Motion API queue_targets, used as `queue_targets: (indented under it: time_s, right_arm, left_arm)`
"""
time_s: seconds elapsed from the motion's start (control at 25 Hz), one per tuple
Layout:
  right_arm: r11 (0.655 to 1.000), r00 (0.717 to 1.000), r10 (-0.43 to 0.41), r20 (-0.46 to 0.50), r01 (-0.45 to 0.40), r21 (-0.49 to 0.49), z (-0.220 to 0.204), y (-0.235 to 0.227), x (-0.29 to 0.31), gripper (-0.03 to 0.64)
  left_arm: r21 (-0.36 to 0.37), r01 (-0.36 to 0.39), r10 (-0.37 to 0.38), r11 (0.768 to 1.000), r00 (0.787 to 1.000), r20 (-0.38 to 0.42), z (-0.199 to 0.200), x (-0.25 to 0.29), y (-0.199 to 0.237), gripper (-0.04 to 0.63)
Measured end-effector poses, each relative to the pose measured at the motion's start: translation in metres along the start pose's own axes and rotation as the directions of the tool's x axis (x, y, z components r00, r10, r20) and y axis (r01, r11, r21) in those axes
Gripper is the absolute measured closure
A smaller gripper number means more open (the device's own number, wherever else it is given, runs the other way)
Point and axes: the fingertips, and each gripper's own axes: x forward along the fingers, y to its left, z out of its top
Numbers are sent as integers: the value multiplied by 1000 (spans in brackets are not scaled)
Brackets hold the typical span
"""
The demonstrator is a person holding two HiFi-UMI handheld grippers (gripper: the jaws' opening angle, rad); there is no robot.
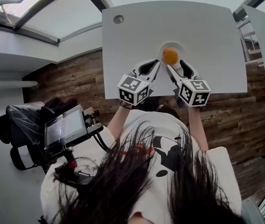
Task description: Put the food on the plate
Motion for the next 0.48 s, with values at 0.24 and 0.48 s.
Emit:
queue_targets:
  time_s: [0.24, 0.48]
  right_arm:
    - [1000, 999, 18, 31, -17, -26, -24, 25, -53, 383]
    - [1000, 997, 29, 76, -29, 0, -43, 45, -90, 445]
  left_arm:
    - [7, -12, 12, 1000, 1000, 29, -19, -33, -46, 584]
    - [16, -2, 2, 1000, 1000, 9, -49, -62, -86, 584]
